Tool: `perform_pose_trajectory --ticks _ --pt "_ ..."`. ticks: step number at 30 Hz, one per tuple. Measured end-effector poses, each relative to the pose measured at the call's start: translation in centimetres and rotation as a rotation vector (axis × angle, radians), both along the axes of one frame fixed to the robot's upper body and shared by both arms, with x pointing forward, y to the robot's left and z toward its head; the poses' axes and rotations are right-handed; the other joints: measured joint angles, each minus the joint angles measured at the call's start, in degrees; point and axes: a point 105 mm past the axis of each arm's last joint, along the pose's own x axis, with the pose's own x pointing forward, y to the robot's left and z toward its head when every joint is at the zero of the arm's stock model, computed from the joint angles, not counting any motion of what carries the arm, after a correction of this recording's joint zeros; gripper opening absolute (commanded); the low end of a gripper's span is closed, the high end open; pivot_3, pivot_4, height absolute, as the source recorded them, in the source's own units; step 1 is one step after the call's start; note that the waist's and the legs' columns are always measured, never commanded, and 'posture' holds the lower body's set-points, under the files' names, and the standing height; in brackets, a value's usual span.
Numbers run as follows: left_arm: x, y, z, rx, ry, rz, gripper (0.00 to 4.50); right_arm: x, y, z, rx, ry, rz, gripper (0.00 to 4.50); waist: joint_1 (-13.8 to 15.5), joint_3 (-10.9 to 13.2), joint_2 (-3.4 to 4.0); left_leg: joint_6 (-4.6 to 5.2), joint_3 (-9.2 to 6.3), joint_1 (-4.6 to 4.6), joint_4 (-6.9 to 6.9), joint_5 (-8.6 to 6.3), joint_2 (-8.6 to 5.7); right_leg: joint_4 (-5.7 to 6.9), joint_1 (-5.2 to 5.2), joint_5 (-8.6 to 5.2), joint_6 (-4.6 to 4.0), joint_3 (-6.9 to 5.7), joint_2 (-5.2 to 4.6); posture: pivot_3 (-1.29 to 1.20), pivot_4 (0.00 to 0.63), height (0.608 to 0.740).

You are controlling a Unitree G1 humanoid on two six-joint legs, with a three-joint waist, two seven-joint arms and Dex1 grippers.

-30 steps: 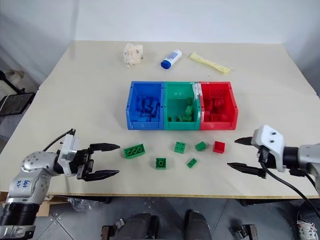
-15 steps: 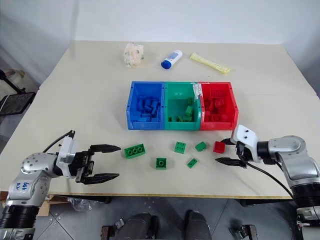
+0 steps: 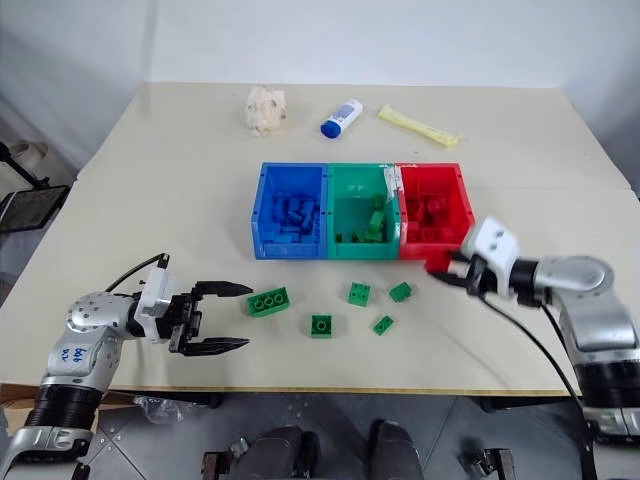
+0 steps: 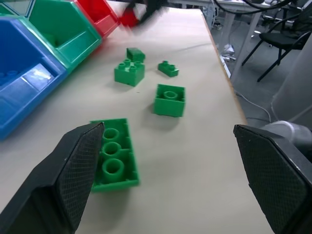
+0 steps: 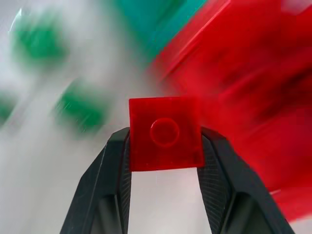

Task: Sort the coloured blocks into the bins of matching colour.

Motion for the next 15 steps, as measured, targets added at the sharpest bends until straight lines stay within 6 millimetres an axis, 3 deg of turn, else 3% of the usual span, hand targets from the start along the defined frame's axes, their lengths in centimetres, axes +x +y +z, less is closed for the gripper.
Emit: perform_pose_trajectory --ticks 2,3,5,10,15 --pt "0.1 0.1 -0.2 -0.003 0.005 0.005 4.5 1.1 -0.2 2.3 0.027 -0.081 -0.046 1.47 -0.15 0.0 -0.01 -0.02 -0.04 0.0 0.0 -0.01 0.03 0.02 -0.01 0.0 0.0 0.02 0.0 0.0 0.15 0.74" --pt "0.2 0.0 -0.3 -0.005 0.009 0.003 4.5 2.2 -0.5 3.5 0.052 -0.126 -0.092 2.18 -0.37 0.0 -0.01 -0.02 0.0 -0.01 0.0 -0.01 0.0 0.04 -0.05 0.0 0.0 0.01 0.01 0.0 0.15 0.74" --pt "0.5 -0.5 -0.1 -0.011 0.0 -0.014 4.5 3.6 -1.0 4.6 0.074 -0.163 -0.157 2.74 -0.53 0.0 -0.01 -0.01 -0.01 -0.04 -0.01 0.0 -0.01 0.1 -0.07 0.0 -0.01 0.01 0.01 0.0 0.15 0.74" --pt "1.2 -0.7 0.1 -0.005 -0.013 -0.02 4.5 4.2 -0.6 2.5 0.011 -0.091 -0.15 4.44 -0.4 0.0 -0.01 0.06 -0.03 -0.25 -0.03 0.01 -0.16 0.27 -0.33 0.0 -0.01 -0.01 -0.01 0.0 0.15 0.74" --pt "1.7 -1.0 0.4 -0.01 -0.025 -0.03 4.5 3.5 -0.7 1.9 -0.008 -0.058 -0.135 4.48 -0.53 0.0 -0.01 0.13 0.14 -0.36 0.03 0.03 -0.2 0.41 -0.49 0.0 0.01 -0.15 -0.02 0.0 0.15 0.74"
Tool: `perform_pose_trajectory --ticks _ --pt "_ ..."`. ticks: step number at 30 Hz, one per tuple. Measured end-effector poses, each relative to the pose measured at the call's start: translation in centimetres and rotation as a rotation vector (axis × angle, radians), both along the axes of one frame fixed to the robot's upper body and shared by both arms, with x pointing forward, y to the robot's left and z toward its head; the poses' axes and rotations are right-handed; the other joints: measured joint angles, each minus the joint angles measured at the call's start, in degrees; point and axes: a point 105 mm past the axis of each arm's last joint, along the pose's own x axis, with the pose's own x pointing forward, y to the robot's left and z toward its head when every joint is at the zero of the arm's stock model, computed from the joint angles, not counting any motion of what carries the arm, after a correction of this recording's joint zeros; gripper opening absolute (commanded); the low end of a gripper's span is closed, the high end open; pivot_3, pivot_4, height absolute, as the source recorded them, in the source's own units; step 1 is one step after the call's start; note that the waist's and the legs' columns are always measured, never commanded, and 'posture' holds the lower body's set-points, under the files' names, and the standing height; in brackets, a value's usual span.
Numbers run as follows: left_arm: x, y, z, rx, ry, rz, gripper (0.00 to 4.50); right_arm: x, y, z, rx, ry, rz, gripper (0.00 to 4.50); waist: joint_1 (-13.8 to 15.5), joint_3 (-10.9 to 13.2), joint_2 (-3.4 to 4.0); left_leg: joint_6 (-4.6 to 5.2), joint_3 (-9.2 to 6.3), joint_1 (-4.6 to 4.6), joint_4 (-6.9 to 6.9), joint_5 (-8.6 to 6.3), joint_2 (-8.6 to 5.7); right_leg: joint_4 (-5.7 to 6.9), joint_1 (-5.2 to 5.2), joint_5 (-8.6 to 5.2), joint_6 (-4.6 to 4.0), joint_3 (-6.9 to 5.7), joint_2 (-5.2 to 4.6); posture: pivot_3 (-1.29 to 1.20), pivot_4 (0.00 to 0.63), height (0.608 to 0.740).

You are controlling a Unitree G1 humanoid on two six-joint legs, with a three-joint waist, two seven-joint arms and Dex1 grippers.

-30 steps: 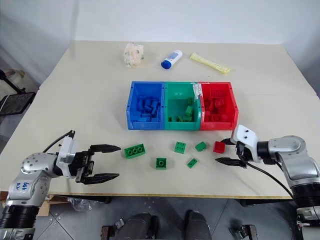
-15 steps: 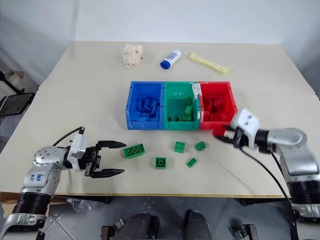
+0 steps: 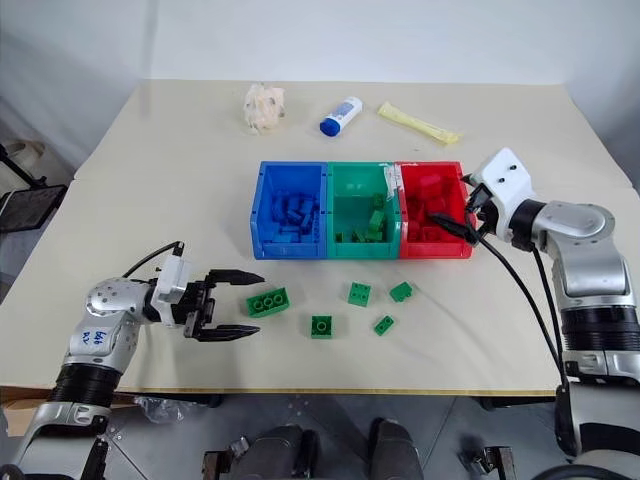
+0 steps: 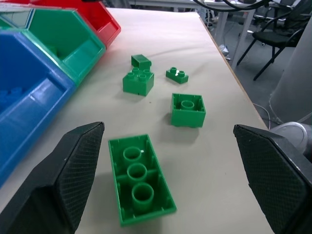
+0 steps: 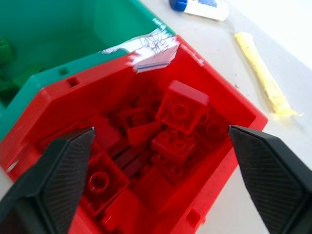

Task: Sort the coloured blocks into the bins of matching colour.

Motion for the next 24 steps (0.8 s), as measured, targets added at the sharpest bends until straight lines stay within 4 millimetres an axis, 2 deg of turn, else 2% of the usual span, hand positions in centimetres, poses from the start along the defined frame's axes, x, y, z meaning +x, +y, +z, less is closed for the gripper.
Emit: perform_pose_trajectory --ticks 3,8,10,13,18,22,24 --pt "0.0 -0.2 -0.1 -0.005 0.003 -0.012 4.5 -1.9 -0.3 -0.5 -0.021 0.053 0.036 4.48 0.35 0.0 0.0 0.0 -0.03 0.0 0.02 0.0 0.06 0.01 0.0 0.0 0.0 -0.02 0.03 0.0 0.15 0.74" --pt "0.3 0.0 -0.4 -0.004 0.013 -0.009 4.5 -8.0 -0.5 -3.9 -0.078 0.243 0.197 4.48 0.86 0.01 -0.02 0.04 -0.01 -0.02 0.13 -0.03 0.03 -0.01 0.09 0.02 0.04 -0.03 0.03 0.0 0.15 0.74" --pt "0.3 -0.1 -0.3 -0.003 0.003 -0.018 4.5 -10.5 -1.7 -5.3 -0.121 0.333 0.208 4.48 1.15 0.01 -0.03 0.08 0.01 -0.02 0.2 -0.02 0.02 -0.04 0.15 0.03 0.06 -0.01 0.0 0.0 0.15 0.74" --pt "0.4 0.4 -0.5 0.001 0.015 -0.008 4.5 -12.8 -3.6 -6.1 -0.147 0.422 0.178 4.48 0.97 0.01 -0.05 0.09 0.04 0.1 0.24 -0.03 0.05 -0.09 0.28 0.04 0.07 0.03 0.0 0.0 0.15 0.74" --pt "0.3 0.4 -0.6 0.006 0.013 -0.02 4.5 -13.7 -4.1 -5.6 -0.165 0.435 0.159 4.48 0.6 0.02 -0.05 -0.05 0.04 0.32 0.22 -0.1 0.27 -0.18 0.42 0.02 0.03 0.21 -0.04 0.0 0.15 0.74" --pt "0.3 0.4 -0.6 0.007 0.014 -0.021 4.5 -13.2 -3.4 -5.6 -0.159 0.438 0.168 4.48 0.71 0.02 -0.05 -0.06 -0.03 0.31 0.23 -0.1 0.25 -0.27 0.47 0.02 0.03 0.32 -0.1 0.0 0.15 0.74" --pt "0.2 0.4 -0.7 0.005 0.015 -0.02 4.5 -12.6 -2.4 -5.6 -0.156 0.426 0.193 4.48 0.7 0.02 -0.05 -0.06 -0.09 0.3 0.25 -0.11 0.25 -0.32 0.5 0.02 0.03 0.34 -0.12 0.0 0.15 0.74"
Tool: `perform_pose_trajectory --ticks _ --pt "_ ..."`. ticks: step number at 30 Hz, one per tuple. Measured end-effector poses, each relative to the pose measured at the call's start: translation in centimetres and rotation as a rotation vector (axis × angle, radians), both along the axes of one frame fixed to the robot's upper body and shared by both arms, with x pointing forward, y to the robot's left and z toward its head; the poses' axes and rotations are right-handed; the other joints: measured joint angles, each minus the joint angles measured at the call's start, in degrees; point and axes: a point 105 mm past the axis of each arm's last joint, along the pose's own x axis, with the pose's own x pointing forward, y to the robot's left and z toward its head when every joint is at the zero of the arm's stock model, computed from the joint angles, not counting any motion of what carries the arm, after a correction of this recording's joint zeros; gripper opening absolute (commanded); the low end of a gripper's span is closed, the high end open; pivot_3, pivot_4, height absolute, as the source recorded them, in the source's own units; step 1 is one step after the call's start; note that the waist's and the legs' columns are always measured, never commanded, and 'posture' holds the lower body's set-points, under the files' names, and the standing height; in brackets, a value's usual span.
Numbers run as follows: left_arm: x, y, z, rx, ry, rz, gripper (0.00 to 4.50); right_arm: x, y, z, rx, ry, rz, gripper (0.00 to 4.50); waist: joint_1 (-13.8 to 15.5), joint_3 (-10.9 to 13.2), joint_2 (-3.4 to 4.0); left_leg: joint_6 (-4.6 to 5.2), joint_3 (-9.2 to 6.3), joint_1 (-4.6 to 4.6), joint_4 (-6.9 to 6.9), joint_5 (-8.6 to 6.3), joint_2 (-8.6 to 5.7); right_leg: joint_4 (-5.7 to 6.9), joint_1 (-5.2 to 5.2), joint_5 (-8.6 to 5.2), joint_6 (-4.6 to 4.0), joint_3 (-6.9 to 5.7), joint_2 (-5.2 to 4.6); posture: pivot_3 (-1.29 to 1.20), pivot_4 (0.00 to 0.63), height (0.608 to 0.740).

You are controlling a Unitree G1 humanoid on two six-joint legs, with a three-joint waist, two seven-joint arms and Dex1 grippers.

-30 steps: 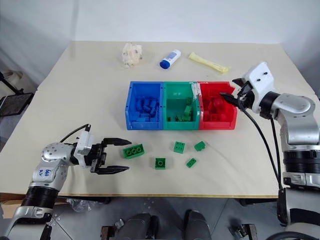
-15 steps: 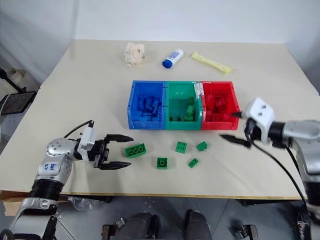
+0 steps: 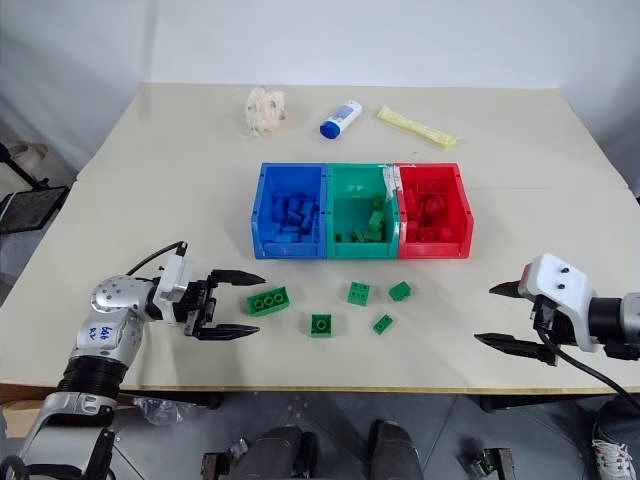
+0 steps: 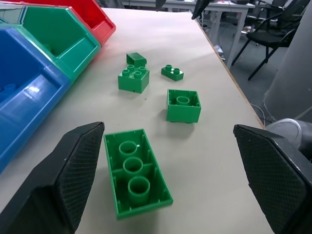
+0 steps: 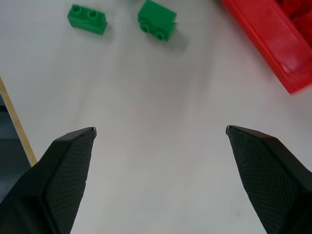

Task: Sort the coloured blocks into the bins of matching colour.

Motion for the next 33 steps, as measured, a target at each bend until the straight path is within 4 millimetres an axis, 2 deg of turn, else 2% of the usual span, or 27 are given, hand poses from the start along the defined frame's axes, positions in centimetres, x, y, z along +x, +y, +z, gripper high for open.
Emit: perform_pose_trajectory --ticks 3,11,15,18,25,29,31,33 --pt "-0.1 -0.2 -0.1 -0.004 0.0 0.0 4.5 1.7 2.5 0.2 0.042 -0.04 0.064 4.48 -0.1 0.0 0.0 -0.04 -0.08 -0.01 0.01 -0.02 0.01 -0.04 0.02 -0.01 -0.02 -0.01 0.0 0.0 0.15 0.74" --pt "-0.8 -0.5 -0.2 -0.003 -0.008 -0.012 4.5 5.7 6.9 -2.1 0.091 -0.035 0.154 4.48 -0.05 0.0 0.0 -0.05 -0.19 -0.07 0.02 -0.03 -0.05 0.02 0.0 -0.02 -0.03 -0.12 0.09 0.0 0.15 0.74" --pt "-1.3 -0.4 -0.6 -0.003 -0.002 -0.003 4.5 6.6 7.4 -4.2 0.07 -0.001 0.17 4.48 -0.05 0.0 0.0 -0.03 -0.21 -0.1 0.01 -0.02 -0.11 0.04 -0.01 -0.02 -0.03 -0.16 0.12 0.0 0.15 0.74" --pt "-1.7 -0.3 -0.7 -0.003 -0.001 0.006 4.5 7.1 7.6 -4.7 0.045 -0.003 0.188 3.86 -0.19 0.0 0.0 -0.03 -0.21 -0.08 0.01 -0.02 -0.1 0.05 0.0 -0.02 -0.03 -0.15 0.13 0.0 0.15 0.74" --pt "-2.1 -0.2 -0.9 -0.008 0.005 0.029 4.5 7.0 7.9 -4.6 0.027 -0.019 0.224 1.61 -0.17 0.0 0.0 -0.04 -0.22 -0.02 0.09 -0.02 -0.06 0.05 0.08 -0.02 -0.03 -0.14 0.1 0.0 0.15 0.74" --pt "-2.0 -0.1 -0.8 -0.009 0.004 0.035 4.5 7.3 8.1 -3.5 0.037 -0.054 0.205 1.6 -0.2 0.0 0.01 -0.05 -0.22 -0.05 0.08 -0.03 -0.06 0.05 0.02 -0.02 -0.03 -0.12 0.08 0.0 0.15 0.74" --pt "-2.0 -0.1 -0.8 -0.009 0.002 0.035 4.5 7.7 8.5 -1.8 0.062 -0.104 0.203 1.6 -0.22 0.0 0.01 -0.05 -0.21 -0.06 0.07 -0.03 -0.05 0.05 0.0 -0.02 -0.03 -0.12 0.08 0.0 0.15 0.74" --pt "-1.9 -0.2 -0.7 -0.01 -0.002 0.035 4.5 8.4 9.1 0.7 0.098 -0.188 0.201 1.6 -0.29 0.0 0.01 -0.07 -0.22 -0.06 0.07 -0.04 -0.02 0.05 0.0 -0.02 -0.03 -0.12 0.08 0.0 0.15 0.74"
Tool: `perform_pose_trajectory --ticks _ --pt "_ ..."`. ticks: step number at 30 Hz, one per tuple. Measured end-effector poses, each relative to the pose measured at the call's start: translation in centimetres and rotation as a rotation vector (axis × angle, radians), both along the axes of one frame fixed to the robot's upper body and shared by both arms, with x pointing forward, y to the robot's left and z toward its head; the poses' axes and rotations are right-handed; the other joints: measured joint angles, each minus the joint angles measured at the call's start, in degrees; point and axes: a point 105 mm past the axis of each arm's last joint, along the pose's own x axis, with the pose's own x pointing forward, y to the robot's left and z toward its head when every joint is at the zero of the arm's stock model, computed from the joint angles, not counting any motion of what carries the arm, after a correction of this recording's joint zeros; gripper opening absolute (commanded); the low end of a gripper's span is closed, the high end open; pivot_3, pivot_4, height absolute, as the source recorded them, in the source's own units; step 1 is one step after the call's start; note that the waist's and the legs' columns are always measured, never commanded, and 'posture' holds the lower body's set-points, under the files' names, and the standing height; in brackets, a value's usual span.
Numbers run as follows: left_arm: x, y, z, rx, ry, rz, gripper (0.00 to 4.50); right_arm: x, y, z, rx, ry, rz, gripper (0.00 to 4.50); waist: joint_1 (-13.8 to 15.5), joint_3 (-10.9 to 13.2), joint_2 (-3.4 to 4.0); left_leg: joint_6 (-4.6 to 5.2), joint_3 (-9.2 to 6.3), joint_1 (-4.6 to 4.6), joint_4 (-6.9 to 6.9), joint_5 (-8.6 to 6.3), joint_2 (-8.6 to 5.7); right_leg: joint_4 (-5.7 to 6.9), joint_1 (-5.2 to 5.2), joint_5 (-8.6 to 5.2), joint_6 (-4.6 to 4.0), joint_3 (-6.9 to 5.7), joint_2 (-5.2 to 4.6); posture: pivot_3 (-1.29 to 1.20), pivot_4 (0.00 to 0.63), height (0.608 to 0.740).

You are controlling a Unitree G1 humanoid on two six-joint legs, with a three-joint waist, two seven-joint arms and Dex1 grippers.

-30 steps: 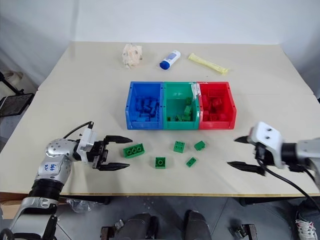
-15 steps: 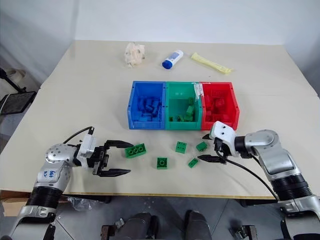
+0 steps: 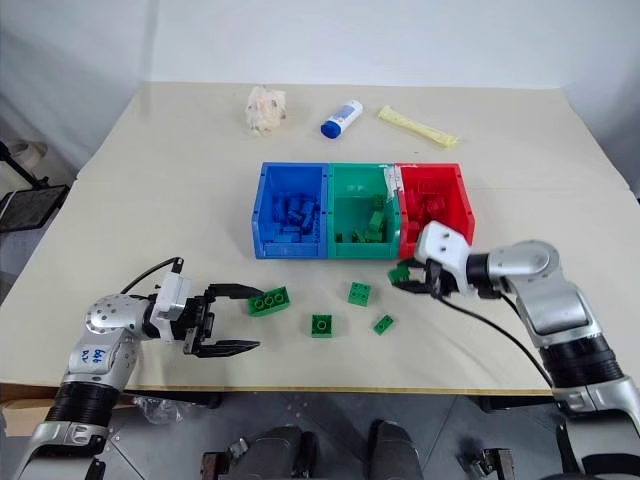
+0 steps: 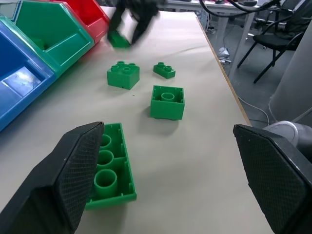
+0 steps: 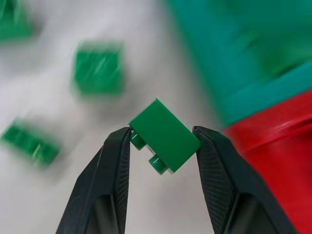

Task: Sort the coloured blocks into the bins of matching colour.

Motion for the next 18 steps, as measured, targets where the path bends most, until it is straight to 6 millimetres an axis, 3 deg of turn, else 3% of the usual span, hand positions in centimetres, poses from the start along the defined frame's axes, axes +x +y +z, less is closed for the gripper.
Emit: perform_pose_trajectory --ticks 3,6,11,12,18 --pt "0.3 -0.2 0.3 -0.006 -0.008 -0.001 4.5 1.9 2.4 4.3 0.15 -0.132 -0.005 1.6 -0.75 0.0 0.0 -0.02 0.05 0.0 -0.03 0.0 0.0 0.05 -0.06 -0.01 -0.01 -0.01 0.02 0.0 0.15 0.74" --pt "0.7 -0.4 0.9 -0.01 -0.033 -0.009 4.5 3.5 3.8 6.8 0.24 -0.202 -0.022 2.55 -1.1 0.0 0.0 -0.04 0.0 0.0 -0.09 0.0 -0.03 0.24 -0.14 -0.03 -0.06 -0.03 0.06 0.0 0.15 0.74" --pt "1.1 -0.4 1.0 -0.015 -0.03 -0.001 4.5 4.6 3.5 5.6 0.243 -0.161 -0.06 4.31 -1.1 0.0 0.0 0.12 -0.04 -0.28 -0.14 0.0 -0.31 0.45 -0.49 -0.03 -0.05 -0.08 0.01 0.0 0.15 0.74" --pt "1.2 -0.4 1.0 -0.016 -0.031 -0.002 4.5 4.6 3.5 5.4 0.241 -0.162 -0.06 4.49 -1.19 0.0 0.0 0.14 0.01 -0.29 -0.14 0.0 -0.33 0.49 -0.53 -0.02 -0.04 -0.12 0.0 0.0 0.15 0.74" --pt "1.5 -0.5 1.3 -0.015 -0.044 -0.009 4.5 2.4 1.5 4.0 0.159 -0.11 -0.014 4.49 -1.02 0.0 -0.01 0.15 0.01 -0.29 -0.07 0.0 -0.29 0.55 -0.5 -0.02 -0.04 -0.21 0.01 0.0 0.15 0.74"
